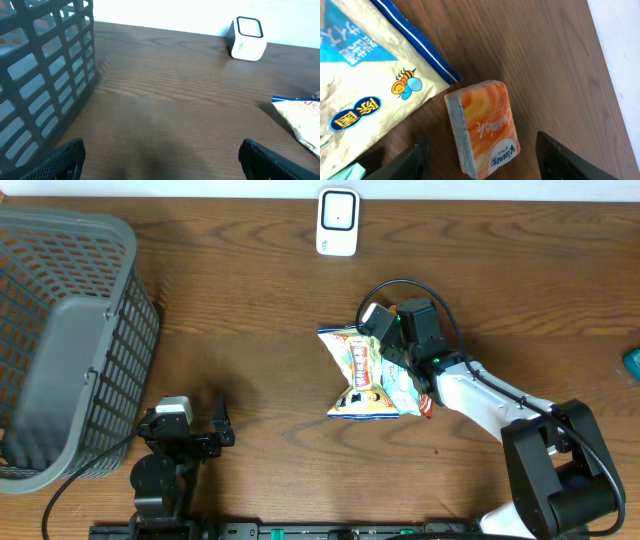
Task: Scan the item barcode
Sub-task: 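Reach the right gripper back to the orange box beside the snack bag, then grasp the orange box with the right gripper and lift it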
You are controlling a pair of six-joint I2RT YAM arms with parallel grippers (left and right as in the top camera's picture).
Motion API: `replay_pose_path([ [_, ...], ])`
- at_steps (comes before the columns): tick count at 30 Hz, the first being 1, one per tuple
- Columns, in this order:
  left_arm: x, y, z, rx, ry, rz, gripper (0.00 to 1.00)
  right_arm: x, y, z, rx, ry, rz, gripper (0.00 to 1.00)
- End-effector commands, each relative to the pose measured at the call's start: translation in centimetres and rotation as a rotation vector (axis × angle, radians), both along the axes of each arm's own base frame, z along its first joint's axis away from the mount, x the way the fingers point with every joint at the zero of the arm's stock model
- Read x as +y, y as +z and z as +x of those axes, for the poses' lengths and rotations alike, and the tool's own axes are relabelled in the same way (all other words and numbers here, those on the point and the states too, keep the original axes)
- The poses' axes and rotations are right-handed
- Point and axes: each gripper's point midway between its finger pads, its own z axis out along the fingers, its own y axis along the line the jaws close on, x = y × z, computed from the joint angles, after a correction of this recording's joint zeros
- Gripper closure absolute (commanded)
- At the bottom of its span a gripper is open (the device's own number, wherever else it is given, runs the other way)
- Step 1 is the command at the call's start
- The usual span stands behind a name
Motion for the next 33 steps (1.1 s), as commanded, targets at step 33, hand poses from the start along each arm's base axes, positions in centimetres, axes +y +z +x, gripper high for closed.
replay_pose_path([
  [33,-0.2,-1.3,-0.2,0.039,-0.014,0.011,0.02,-1.6,-4.2,0.1,0.086,-0.063,0.047,0.44],
])
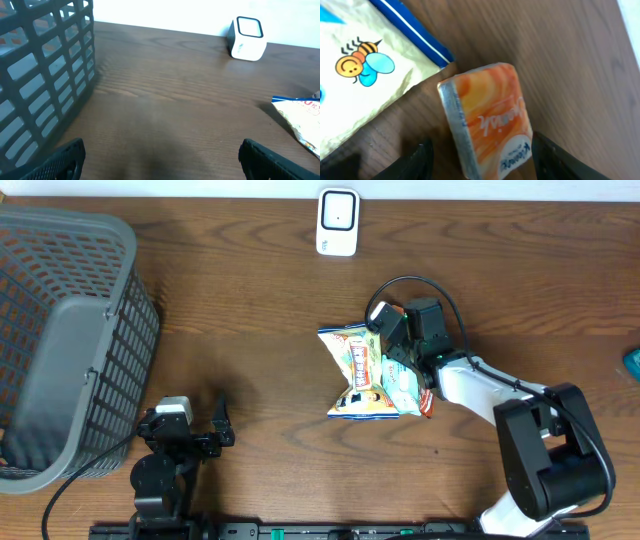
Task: Scan the item barcode
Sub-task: 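Grasp the orange box with the right gripper and lift it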
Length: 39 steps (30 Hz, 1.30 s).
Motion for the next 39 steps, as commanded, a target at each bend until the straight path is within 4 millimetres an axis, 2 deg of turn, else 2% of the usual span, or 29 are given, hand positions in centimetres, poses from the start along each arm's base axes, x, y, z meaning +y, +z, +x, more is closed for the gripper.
replay_pose_path([
  [1,-0.2,-1.3,-0.2,0.038,-0.014,0.011,0.02,-0.1,-1.6,-0.6,0.043,-0.008,0.009,0.44],
  [4,-0.2,-1.3,-0.2,0.038,-0.014,0.012,0.02,-0.1,-1.9,-0.6,0.044,-0.008,0.009,0.46],
  [10,-0.2,-1.3,-0.2,0.038,-0.014,0.011,0.02,0.0,-2.3,-0.6,0.052,-0.020,0.023,0.59],
  [15,-0.2,-1.3,-0.2,0.038,-0.014,0.011,0.02,0.3,-2.5,-0.7,0.060,-0.013,0.042,0.64],
  [16,-0.2,-1.3,-0.2,0.038,-0.014,0.012,0.02,0.3,-2.6,-0.7,0.061,-0.013,0.041,0.66],
  [17,-0.2,-1.3,-0.2,0.038,-0.014,0.011,0.02,0.3,-2.7,-0.6,0.060,-0.019,0.046,0.77],
  [20,-0.2,-1.3,-0.2,0.038,-0.014,0.011,0.02,0.4,-2.4,-0.3,0.051,-0.059,0.088,0.88],
  [21,-0.2,-1.3,-0.2,0.038,-0.014,0.011,0.02,0.6,-2.2,-0.1,0.042,-0.080,0.112,0.97],
  [24,-0.2,-1.3,-0.2,0.038,-0.014,0.012,0.02,1.1,-1.1,0.6,0.005,-0.141,0.170,0.99],
  [26,-0.2,-1.3,-0.2,0.038,-0.014,0.011,0.02,1.8,0.0,1.0,-0.016,-0.165,0.207,0.99],
  [27,-0.2,-1.3,-0.2,0.038,-0.014,0.011,0.02,2.4,1.7,1.4,-0.040,-0.205,0.263,0.99],
  [30,-0.2,-1.3,-0.2,0.038,-0.014,0.011,0.02,2.6,5.0,1.6,-0.060,-0.320,0.386,0.99],
  [35,-0.2,-1.3,-0.2,0.038,-0.014,0.011,0.02,2.3,11.1,0.9,-0.078,-0.518,0.657,0.99],
  [39,-0.2,-1.3,-0.2,0.038,-0.014,0.011,0.02,2.5,13.8,-0.1,-0.075,-0.540,0.756,0.99],
])
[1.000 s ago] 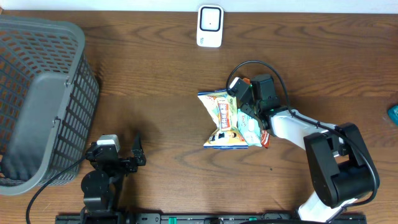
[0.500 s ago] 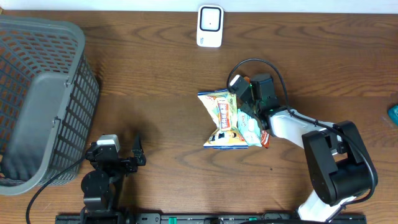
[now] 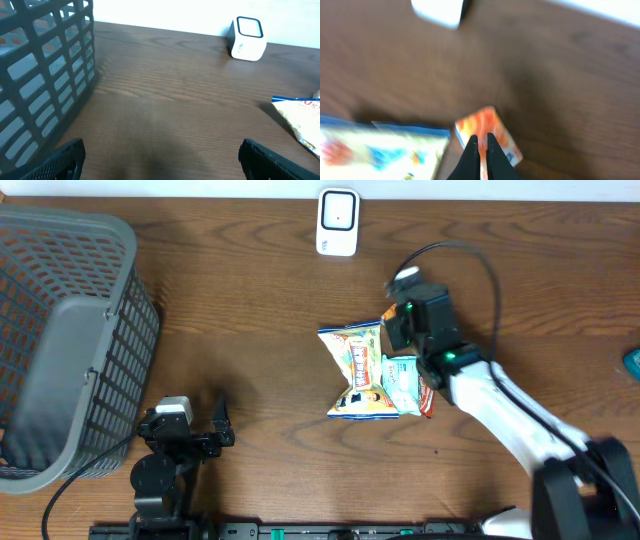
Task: Scan the item barcode
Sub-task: 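Grasp the orange box with the right gripper and lift it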
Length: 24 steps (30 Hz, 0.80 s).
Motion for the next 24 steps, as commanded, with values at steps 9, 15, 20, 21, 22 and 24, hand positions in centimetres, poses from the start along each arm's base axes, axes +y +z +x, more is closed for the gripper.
replay_pose_path([
  [9,-0.2,-1.3,-0.2,0.039,-0.014,0.012,0.02,1.1,-1.3,0.2,-0.014,0.131,-0.071,0.41],
  [15,-0.2,-1.3,-0.2,0.038,-0.014,0.011,0.02,0.6,-5.7,1.2,0.024,0.170,-0.204,0.56],
  [20,-0.2,-1.3,-0.2,0.039,-0.014,0.012,0.02,0.4,-7.9,0.9,0.061,0.226,-0.291,0.51],
  [21,-0.2,-1.3,-0.2,0.039,-0.014,0.011,0.02,0.3,-8.1,0.9,0.067,0.226,-0.297,0.51],
  [22,-0.2,-1.3,-0.2,0.039,-0.014,0.012,0.02,0.2,-8.2,0.8,0.073,0.227,-0.301,0.50],
  [24,-0.2,-1.3,-0.2,0.039,-0.014,0.011,0.02,0.1,-8.5,0.5,0.088,0.231,-0.311,0.50],
])
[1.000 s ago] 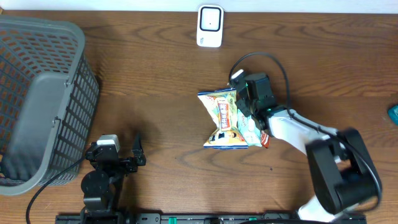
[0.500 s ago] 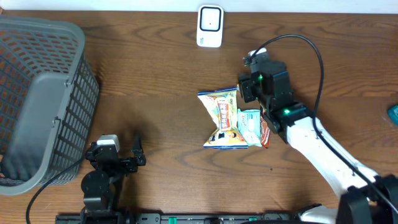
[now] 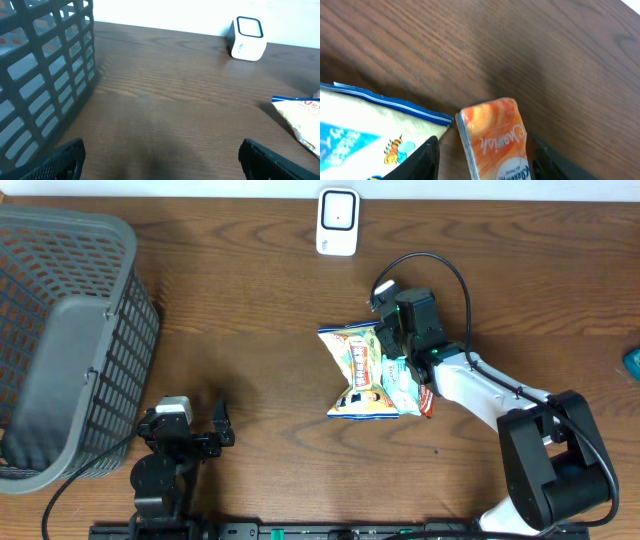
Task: Scan the item barcode
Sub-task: 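Grasp the orange box with the right gripper and lift it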
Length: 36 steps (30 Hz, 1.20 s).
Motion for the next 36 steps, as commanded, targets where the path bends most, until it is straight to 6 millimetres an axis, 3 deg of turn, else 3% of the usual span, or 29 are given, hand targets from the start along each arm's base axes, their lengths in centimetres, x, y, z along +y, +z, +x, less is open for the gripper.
replay_pose_path([
  [1,-0.2,-1.2,-0.2,0.038,-0.014,0.011,0.02,-0.6,-0.6,-0.3,0.011,0.025,-0.063,0.50],
  [10,-0.2,-1.3,-0.2,0.038,-0.014,0.011,0.02,-1.0,-2.1,-1.4,0.022,0.065,-0.103,0.43],
  [16,-0.2,-1.3,-0.2,0.038,-0.014,0.011,0.02,-1.4,-2.5,-1.3,-0.001,0.062,-0.101,0.45],
  [23,-0.2,-1.3,-0.2,0.038,-0.014,0.011,0.02,-2.0,-5.4,-0.2,-0.012,0.058,-0.157,0.47],
  [27,-0.2,-1.3,-0.2,0.038,-0.014,0.011,0.02,-2.5,-6.9,0.0,-0.002,0.035,-0.185,0.64],
  [30,-0.2,-1.3,-0.2,0.038,-0.014,0.011,0.02,-2.5,-7.4,-0.6,0.031,-0.009,-0.148,0.95],
  [33,-0.2,-1.3,-0.2,0.038,-0.014,0.011,0.02,-2.2,-6.1,-0.8,0.032,-0.114,-0.056,0.99],
  [36,-0.2,-1.3,-0.2,0.038,-0.014,0.012,0.02,-1.4,-2.8,-0.7,-0.004,-0.192,0.045,0.99],
])
